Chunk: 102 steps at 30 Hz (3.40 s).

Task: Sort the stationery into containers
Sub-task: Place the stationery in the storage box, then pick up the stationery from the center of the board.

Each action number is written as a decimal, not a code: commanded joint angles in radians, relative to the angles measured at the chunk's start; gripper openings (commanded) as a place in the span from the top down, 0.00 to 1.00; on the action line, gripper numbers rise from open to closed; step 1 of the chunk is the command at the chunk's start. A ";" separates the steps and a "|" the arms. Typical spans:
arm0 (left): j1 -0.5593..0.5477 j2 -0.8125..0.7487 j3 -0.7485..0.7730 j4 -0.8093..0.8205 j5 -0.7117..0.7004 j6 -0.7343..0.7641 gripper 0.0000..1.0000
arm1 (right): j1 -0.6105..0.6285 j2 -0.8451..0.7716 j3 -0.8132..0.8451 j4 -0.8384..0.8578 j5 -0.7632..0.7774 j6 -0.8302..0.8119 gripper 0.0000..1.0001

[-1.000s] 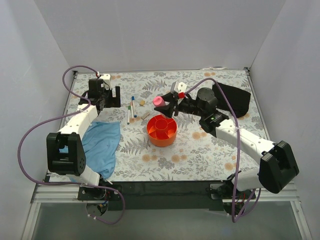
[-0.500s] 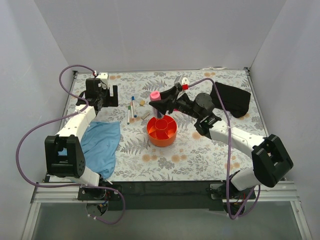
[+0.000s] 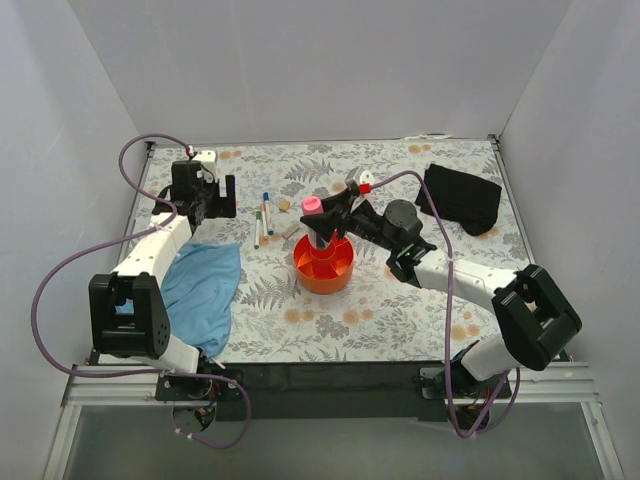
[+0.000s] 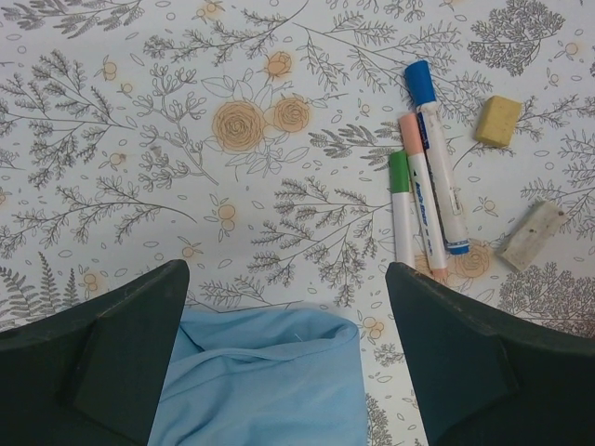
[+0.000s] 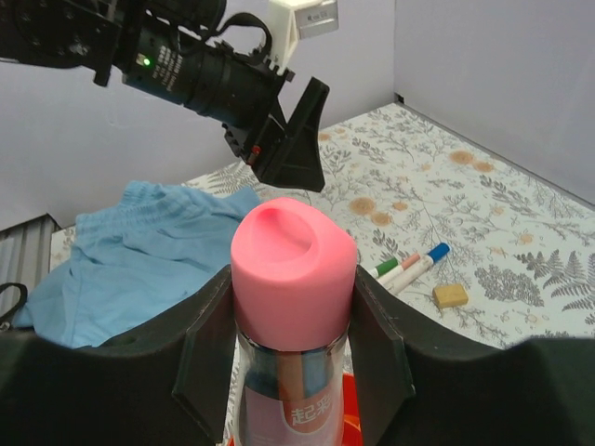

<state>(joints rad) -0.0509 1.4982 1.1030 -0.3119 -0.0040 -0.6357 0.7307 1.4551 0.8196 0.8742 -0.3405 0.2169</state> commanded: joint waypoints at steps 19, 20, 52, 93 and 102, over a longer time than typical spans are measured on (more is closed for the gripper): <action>0.006 -0.069 -0.077 -0.003 -0.005 0.004 0.12 | -0.008 0.142 -0.080 0.227 0.034 -0.039 0.99; 0.006 -0.069 -0.077 -0.003 -0.010 0.005 0.12 | -0.008 0.148 -0.086 0.239 0.037 -0.039 0.99; 0.011 -0.265 -0.120 0.019 0.073 0.008 0.10 | -0.301 0.436 0.982 -1.402 0.273 -0.082 0.03; 0.198 -0.026 -0.006 -0.038 0.208 -0.058 0.15 | -0.349 0.740 0.849 -1.416 0.336 -0.192 0.66; 0.198 -0.090 -0.086 0.036 0.187 -0.042 0.15 | -0.366 0.633 0.866 -1.563 0.389 -0.584 0.99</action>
<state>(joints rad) 0.1417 1.4845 1.0588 -0.3332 0.1974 -0.6880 0.3767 2.1548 1.6535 -0.5507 0.0078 -0.0898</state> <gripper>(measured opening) 0.850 0.365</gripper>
